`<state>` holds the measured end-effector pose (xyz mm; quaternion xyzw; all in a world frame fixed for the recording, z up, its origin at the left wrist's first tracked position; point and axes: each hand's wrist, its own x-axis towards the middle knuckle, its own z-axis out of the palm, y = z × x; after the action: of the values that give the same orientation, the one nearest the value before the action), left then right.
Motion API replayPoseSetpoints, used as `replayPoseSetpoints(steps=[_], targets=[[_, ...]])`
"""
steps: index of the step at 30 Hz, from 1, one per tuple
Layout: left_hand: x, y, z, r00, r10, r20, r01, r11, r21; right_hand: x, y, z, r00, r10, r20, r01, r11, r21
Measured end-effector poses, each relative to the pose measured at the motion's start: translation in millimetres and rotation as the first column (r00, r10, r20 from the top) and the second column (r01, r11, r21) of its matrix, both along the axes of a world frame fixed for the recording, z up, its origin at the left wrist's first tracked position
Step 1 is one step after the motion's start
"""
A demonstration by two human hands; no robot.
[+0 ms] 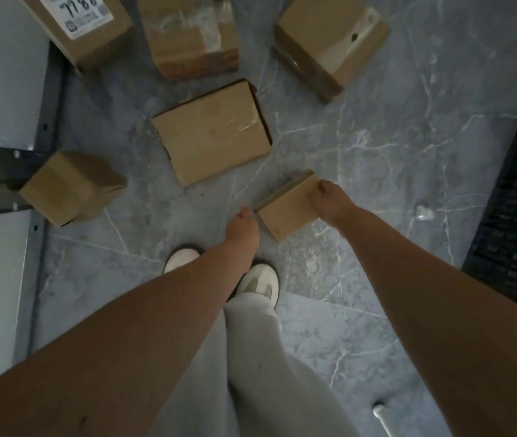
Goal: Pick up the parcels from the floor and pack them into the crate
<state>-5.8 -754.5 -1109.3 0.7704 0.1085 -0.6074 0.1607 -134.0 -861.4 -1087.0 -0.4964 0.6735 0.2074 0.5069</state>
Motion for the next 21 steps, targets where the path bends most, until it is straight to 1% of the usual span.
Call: replayPoseSetpoints(steps=[2,3,4,7,10,13,15,16,18,19,21], targets=[[-1,0,-9,0.983,0.162,-0.089,-0.161,0.987,0.025,14,5,-3,0.999,-0.016,0.032,0.016,1.000,0.003],[1,2,-4,0.959,0.246,-0.140,-0.242,0.969,0.042,20,5,2,0.999,-0.022,0.048,0.022,1.000,0.000],[2,1,13,0.939,0.305,-0.156,-0.299,0.952,0.062,28,4,12,0.997,-0.034,0.070,0.034,0.999,0.003],[19,2,63,0.912,0.367,-0.181,-0.372,0.928,0.008,48,-4,63,0.988,-0.057,0.142,0.060,0.998,-0.015],[46,-11,128,0.891,0.420,-0.173,-0.436,0.897,-0.072,68,-21,140,0.976,-0.074,0.207,0.081,0.996,-0.026],[81,-42,210,0.892,0.434,-0.128,-0.451,0.873,-0.185,89,-48,234,0.955,-0.101,0.281,0.124,0.990,-0.066],[104,-70,277,0.901,0.422,-0.102,-0.432,0.849,-0.304,105,-67,302,0.945,-0.073,0.319,0.133,0.977,-0.169],[115,-83,316,0.910,0.405,-0.088,-0.408,0.836,-0.366,112,-75,337,0.946,-0.055,0.319,0.128,0.968,-0.214],[137,-103,389,0.934,0.355,-0.043,-0.332,0.815,-0.475,122,-91,406,0.950,-0.055,0.308,0.133,0.962,-0.238],[147,-110,426,0.942,0.334,-0.015,-0.294,0.806,-0.513,123,-100,437,0.944,-0.050,0.327,0.136,0.960,-0.245],[161,-116,495,0.947,0.321,0.015,-0.252,0.772,-0.584,121,-114,502,0.920,-0.087,0.382,0.193,0.949,-0.250]])
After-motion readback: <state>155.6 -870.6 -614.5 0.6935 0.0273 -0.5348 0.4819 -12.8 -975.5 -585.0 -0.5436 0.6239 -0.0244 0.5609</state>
